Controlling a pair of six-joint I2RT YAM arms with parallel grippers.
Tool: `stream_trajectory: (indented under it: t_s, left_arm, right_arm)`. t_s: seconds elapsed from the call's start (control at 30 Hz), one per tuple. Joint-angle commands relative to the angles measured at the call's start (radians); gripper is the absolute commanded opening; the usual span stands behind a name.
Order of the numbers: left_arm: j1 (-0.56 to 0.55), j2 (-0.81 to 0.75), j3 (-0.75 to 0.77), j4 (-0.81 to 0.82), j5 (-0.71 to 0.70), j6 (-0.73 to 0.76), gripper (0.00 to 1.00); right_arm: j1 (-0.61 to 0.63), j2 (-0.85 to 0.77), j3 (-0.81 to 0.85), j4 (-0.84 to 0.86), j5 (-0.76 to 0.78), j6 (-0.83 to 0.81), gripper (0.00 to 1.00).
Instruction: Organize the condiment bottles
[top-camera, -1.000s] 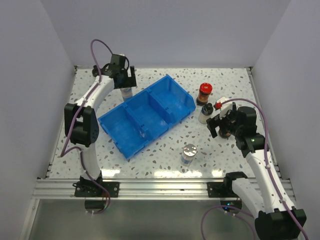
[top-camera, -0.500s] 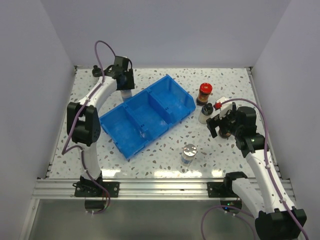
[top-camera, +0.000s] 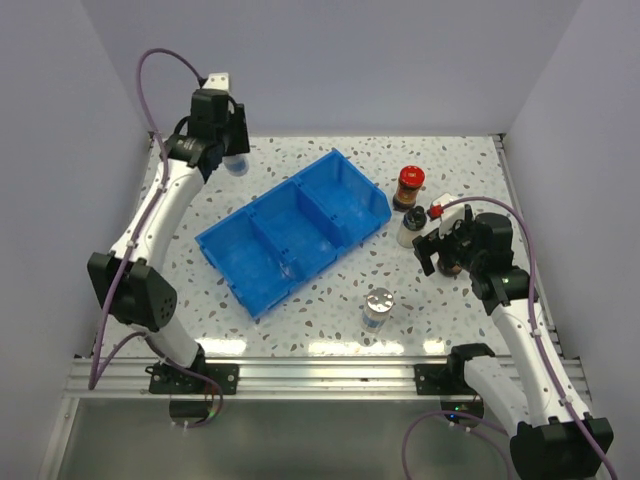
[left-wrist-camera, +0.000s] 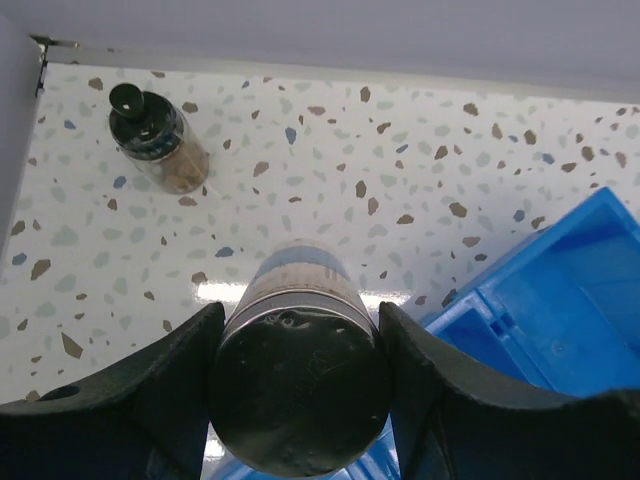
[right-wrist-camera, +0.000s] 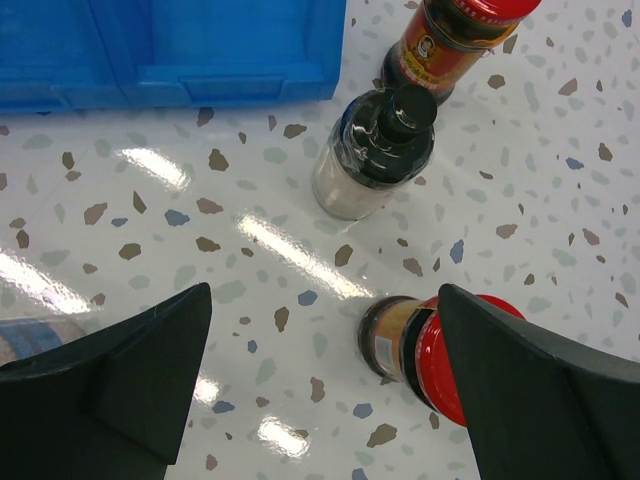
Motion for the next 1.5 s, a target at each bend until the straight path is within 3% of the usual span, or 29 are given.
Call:
stream_trajectory:
  t_s: [0.0, 0.23, 0.57, 0.77, 1.47]
  left_arm:
    - [-0.007, -0.104, 0.019, 0.059, 0.056, 0.037, 0.00]
    - [-0.067, -0.141, -0.001, 0.030, 0.230, 0.002, 0.00]
    - [-0.157, -0.103, -0.001, -0.010, 0.313, -0.015, 0.00]
    - [-0.202, -0.087, -0.028, -0.041, 0.290, 0.006, 0.00]
    - [-0.216, 0.055, -0.212, 0.130, 0.153, 0.070, 0.00]
  right_arm:
    - [0.004, -0.001, 0.030, 0.003, 0.003, -0.012, 0.98]
    - [0.003, 0.008, 0.028, 0.006, 0.006, -0.014, 0.99]
    - [0.004, 0.016, 0.027, 0.004, 0.012, -0.017, 0.99]
    - [0.003, 0.021, 0.028, 0.004, 0.012, -0.018, 0.99]
    - [0.003, 0.022, 0.028, 0.001, 0.012, -0.024, 0.99]
